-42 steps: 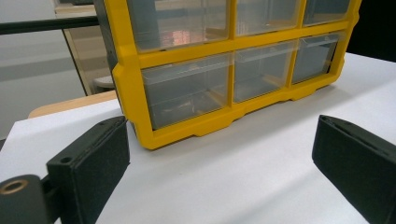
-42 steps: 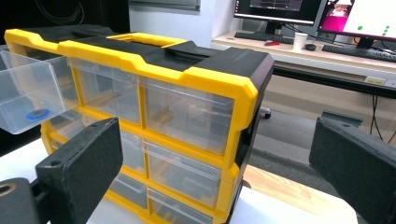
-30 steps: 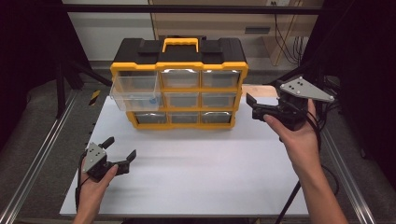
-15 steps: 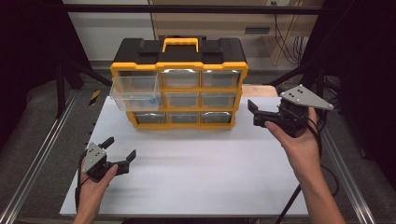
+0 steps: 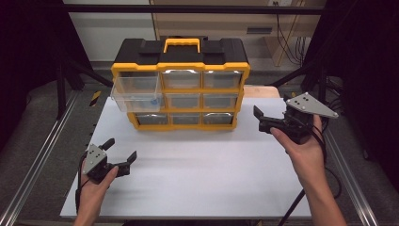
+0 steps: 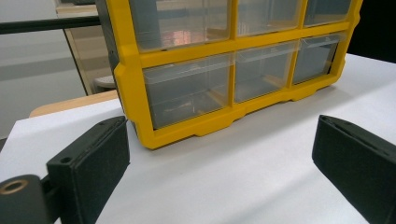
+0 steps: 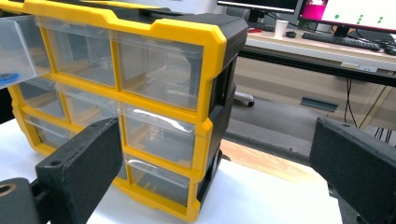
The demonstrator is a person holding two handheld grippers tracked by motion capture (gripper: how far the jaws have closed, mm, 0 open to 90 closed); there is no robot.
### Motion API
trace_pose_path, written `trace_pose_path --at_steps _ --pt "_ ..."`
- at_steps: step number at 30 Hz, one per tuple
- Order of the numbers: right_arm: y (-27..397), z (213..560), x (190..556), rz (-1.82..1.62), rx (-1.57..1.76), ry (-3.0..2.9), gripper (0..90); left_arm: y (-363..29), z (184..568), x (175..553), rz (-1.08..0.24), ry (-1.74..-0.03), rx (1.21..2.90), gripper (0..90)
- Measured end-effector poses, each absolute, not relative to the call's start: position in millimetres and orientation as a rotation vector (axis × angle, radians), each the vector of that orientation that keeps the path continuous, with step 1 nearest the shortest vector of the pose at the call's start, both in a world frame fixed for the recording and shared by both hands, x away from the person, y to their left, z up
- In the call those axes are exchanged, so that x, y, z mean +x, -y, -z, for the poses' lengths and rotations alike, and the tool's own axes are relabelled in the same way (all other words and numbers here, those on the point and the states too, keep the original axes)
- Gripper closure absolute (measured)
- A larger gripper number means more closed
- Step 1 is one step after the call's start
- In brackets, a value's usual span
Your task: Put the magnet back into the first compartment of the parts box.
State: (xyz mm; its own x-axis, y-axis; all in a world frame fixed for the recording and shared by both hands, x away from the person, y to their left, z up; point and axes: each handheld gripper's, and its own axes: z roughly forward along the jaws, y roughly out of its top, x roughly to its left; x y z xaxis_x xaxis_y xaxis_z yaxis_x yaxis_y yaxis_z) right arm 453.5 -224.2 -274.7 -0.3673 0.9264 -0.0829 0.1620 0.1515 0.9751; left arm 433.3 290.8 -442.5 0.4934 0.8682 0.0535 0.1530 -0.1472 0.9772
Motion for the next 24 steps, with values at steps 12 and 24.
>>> trace_pose_path --at_steps 12,24 --pt "235 286 449 -1.274 1.09 -1.656 3.4 -291 443 434 -0.795 -0.895 1.616 3.7" --pt "238 311 445 -1.251 1.118 -1.679 3.3 -291 442 434 -0.794 -0.895 1.614 3.7"
